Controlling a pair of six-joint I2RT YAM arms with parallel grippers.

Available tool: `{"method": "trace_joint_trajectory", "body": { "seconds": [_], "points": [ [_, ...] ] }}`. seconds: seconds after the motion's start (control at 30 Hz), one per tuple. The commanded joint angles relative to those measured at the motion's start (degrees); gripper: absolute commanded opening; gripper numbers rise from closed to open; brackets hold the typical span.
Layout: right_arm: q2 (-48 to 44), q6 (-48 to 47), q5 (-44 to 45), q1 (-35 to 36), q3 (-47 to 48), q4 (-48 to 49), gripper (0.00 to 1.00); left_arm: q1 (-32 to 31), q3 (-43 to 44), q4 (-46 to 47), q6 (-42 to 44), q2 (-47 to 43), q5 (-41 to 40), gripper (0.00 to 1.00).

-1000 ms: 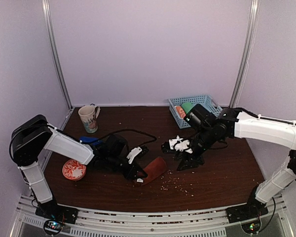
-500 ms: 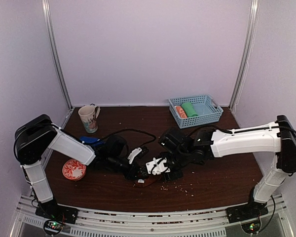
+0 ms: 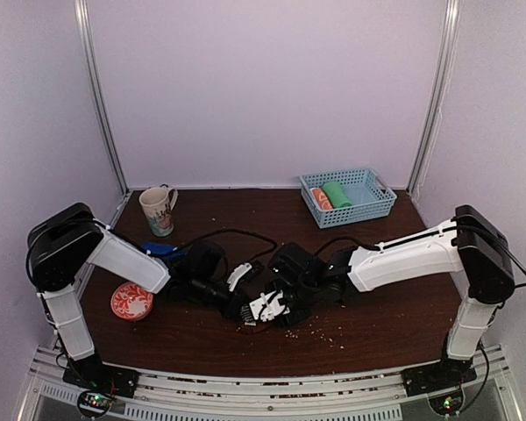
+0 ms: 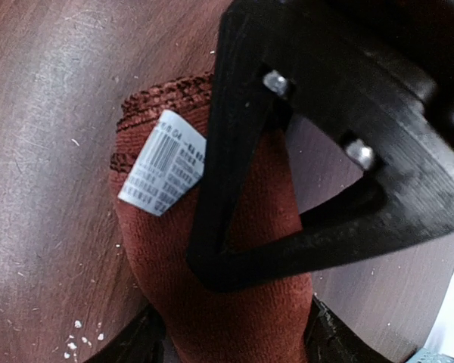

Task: Roll the towels
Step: Pick up the towel from the center of the board.

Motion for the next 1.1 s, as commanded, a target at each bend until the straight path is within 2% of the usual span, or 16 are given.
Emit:
{"method": "trace_joint_trajectory", "body": {
  "seconds": [0.0, 0.13, 0.2, 0.27, 0.33, 0.47, 0.57, 0.77, 1.07],
  "points": [
    [3.06, -2.71, 2.45, 0.31, -0.14, 1.84, 0.63, -0.14, -1.43, -6.84, 0.82, 2.94, -0.07, 0.06],
    [6.22, -3.19, 1.5, 0.32, 1.67, -0.12, 0.6, -0.09, -1.27, -6.67, 0.92, 2.59, 0.1, 0.06],
    [7.62, -2.61, 1.43, 0.37, 2.52, -0.88, 0.54, -0.07, -1.39, -6.73, 1.06, 1.86, -0.05, 0.07],
    [8.25, -2.09, 1.5, 0.35, 2.68, -0.83, 0.44, -0.05, -1.48, -6.98, 1.4, 0.33, -0.42, 0.1],
    [8.53, -1.45, 1.48, 0.37, 2.92, -0.95, 0.32, 0.1, -1.3, -8.09, 1.54, -1.27, -1.91, 0.17],
    [8.55, 0.35, 2.47, 0.35, 3.36, -1.86, 0.21, 1.24, -0.26, -10.83, 1.78, -5.47, -5.36, 0.37],
    [7.77, 1.75, 3.13, 0.28, 3.45, -2.52, 0.17, 2.8, 0.85, -13.38, 2.83, -9.21, -7.75, 0.44],
    [5.63, 4.29, 2.94, 0.22, 4.67, -5.83, 0.12, 6.05, 3.03, -18.4, 5.62, -15.01, -11.84, 0.52],
    [3.05, 7.91, 2.86, 0.27, 6.65, -9.32, 0.07, 10.29, 8.93, -22.31, 8.79, -19.2, -20.55, 0.53]
  ]
}}
